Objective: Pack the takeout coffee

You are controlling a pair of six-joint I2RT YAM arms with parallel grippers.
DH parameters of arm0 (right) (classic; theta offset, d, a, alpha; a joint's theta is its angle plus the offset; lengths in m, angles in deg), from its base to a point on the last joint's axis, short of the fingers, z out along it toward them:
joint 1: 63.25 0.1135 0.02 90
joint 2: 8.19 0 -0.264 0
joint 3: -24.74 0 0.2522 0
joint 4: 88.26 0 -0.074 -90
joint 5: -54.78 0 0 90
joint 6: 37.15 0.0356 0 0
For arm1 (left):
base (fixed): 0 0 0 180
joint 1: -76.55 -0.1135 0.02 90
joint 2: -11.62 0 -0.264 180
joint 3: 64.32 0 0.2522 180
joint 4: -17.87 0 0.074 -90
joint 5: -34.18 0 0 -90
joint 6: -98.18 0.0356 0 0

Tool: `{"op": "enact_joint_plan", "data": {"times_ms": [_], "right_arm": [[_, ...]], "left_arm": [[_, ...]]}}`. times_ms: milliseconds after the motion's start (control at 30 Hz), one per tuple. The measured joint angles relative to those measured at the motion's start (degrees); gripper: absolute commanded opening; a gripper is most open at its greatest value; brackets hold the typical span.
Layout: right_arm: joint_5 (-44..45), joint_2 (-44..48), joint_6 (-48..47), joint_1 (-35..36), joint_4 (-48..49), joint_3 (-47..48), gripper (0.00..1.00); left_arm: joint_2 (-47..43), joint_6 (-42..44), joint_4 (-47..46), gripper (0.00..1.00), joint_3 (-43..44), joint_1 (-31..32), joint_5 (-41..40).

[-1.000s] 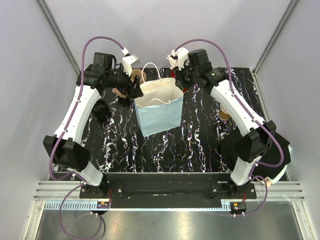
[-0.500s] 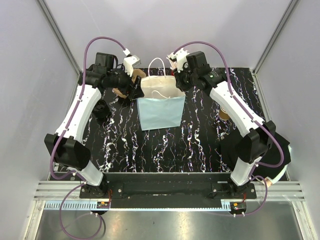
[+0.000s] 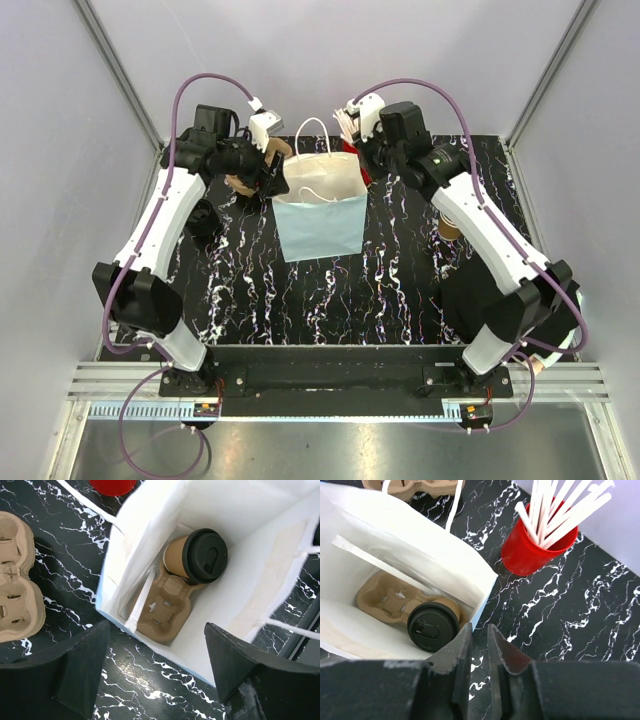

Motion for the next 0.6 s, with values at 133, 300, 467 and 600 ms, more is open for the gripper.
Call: {"op": "enact_joint_plan", "data": {"times_ms": [133, 300, 467, 600], "right_arm": [[0.28, 2.49, 0.0, 0.15, -0.07, -1.38, 0.25], [0.83, 4.48, 0.0, 0.35, -0.24, -3.82, 0.27], [1.66, 6.27, -0.35, 0.37, -0.59, -5.44, 0.35], [3.06, 8.61, -1.05, 0.42, -1.09, -6.29, 0.61]], "left_arm": [[1.6, -0.26, -0.33, 0.81, 0.79, 0.15, -1.11], [2.73, -0.44, -1.53, 0.8, 0.98, 0.22, -2.12], [3.72, -1.14, -3.02, 0.8, 2.32, 0.22, -2.16], [5.66, -1.99, -3.65, 0.82, 5.33, 0.31, -1.92]]}}
